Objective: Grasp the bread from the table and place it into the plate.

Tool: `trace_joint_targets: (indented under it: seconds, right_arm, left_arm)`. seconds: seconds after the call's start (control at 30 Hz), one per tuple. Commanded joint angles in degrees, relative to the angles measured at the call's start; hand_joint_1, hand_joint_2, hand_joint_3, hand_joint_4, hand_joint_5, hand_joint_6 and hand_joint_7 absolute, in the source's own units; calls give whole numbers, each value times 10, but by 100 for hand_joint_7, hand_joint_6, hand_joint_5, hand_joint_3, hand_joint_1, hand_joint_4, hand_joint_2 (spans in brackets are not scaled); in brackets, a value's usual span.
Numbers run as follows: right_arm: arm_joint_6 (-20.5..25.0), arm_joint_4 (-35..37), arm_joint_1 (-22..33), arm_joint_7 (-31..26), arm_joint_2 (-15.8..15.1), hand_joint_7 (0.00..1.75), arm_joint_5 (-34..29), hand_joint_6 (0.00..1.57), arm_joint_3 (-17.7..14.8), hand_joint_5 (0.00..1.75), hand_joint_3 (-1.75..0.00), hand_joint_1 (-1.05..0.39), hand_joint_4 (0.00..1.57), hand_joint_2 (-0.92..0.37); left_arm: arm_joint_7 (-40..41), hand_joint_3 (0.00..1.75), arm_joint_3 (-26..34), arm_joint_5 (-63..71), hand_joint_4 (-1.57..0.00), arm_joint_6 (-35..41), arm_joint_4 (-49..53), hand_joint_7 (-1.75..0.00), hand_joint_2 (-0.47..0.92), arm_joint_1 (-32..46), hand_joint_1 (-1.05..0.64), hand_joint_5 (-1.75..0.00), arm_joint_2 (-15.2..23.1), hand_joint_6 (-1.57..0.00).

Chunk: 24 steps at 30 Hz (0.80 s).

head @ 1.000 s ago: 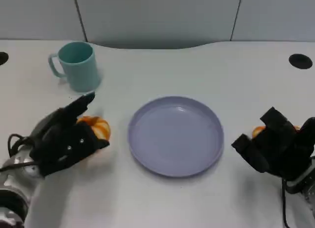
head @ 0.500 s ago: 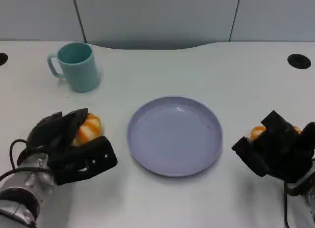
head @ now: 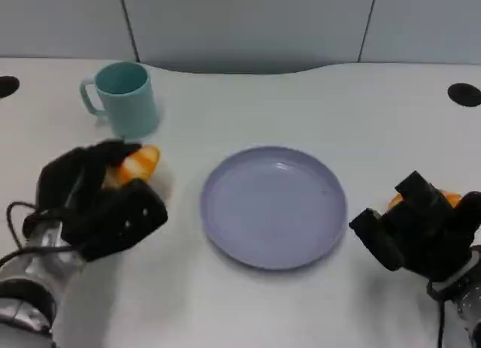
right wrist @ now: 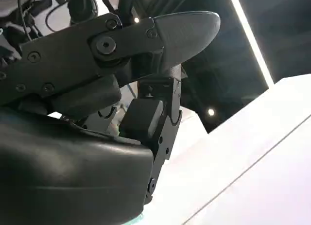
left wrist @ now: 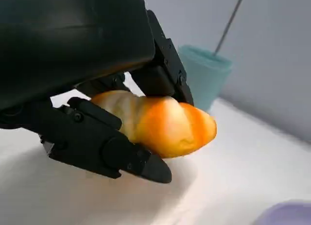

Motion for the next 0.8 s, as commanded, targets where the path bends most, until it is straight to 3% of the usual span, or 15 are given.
trace_joint_targets:
  seconds: [0.03,0.1,0.2,0.3,0.33,0.37,0.43,0.47,0.57,0.7,0.77,0.8]
  right_arm:
    - [-2,-3,-7,-12,-5,62,2,121,-1,147,-17,-55,109,-92]
    - [-2,-3,-7,-12,-5,63,2,122,0,147,-17,-55,109,-92]
    - [-72,-10,2,-6,24,59,32,115,-31,151,-21,-52,102,-92]
    - [-97,0,-4,3,22,60,22,113,-23,155,-25,-51,99,-92]
    - [-105,0,-6,1,19,81,15,108,-18,162,-27,-54,99,-92]
    - [-84,5,-8,1,14,91,14,105,-15,165,-27,-55,99,-92]
    - [-54,11,-11,3,8,87,15,103,-15,156,-23,-50,98,-92]
    - [-77,7,-8,-1,17,86,24,103,-25,154,-22,-49,98,-92]
    - [-82,9,-11,7,14,68,14,105,-17,140,-22,-49,98,-92]
    - [-126,10,-13,1,16,76,6,113,-15,152,-27,-54,103,-92]
    - [-133,10,-14,6,19,84,8,111,-15,161,-28,-53,99,-92]
    - [-129,10,-15,6,19,92,7,107,-14,164,-30,-54,99,-92]
  left_arm:
    - [20,0,11,-16,-102,-59,-16,-9,86,-45,-16,-49,-10,-111]
    - [21,0,11,-17,-103,-63,-13,-9,85,-47,-16,-50,-11,-112]
    - [-1,0,20,-40,-106,-92,-27,-7,83,-73,-18,-45,-50,-113]
    - [-13,0,18,-46,-109,-109,-33,-6,83,-78,-19,-43,-74,-114]
    - [-16,0,17,-44,-110,-110,-34,-5,83,-79,-21,-42,-78,-115]
    - [-22,0,16,-45,-110,-115,-35,-5,83,-78,-21,-42,-89,-115]
    - [-30,0,16,-47,-111,-121,-35,-6,81,-76,-20,-42,-101,-117]
    - [-31,0,13,-44,-111,-124,-35,-5,81,-74,-20,-42,-107,-117]
    - [-71,0,11,-53,-111,-128,-32,-5,81,-63,-21,-43,-125,-118]
    - [-157,0,14,-73,-110,-125,-30,-3,81,-47,-21,-41,-138,-116]
    - [-223,0,21,-91,-96,-113,-31,-1,80,-42,-31,-34,-139,-100]
    - [-254,0,23,-99,-83,-106,-33,0,81,-41,-39,-27,-138,-85]
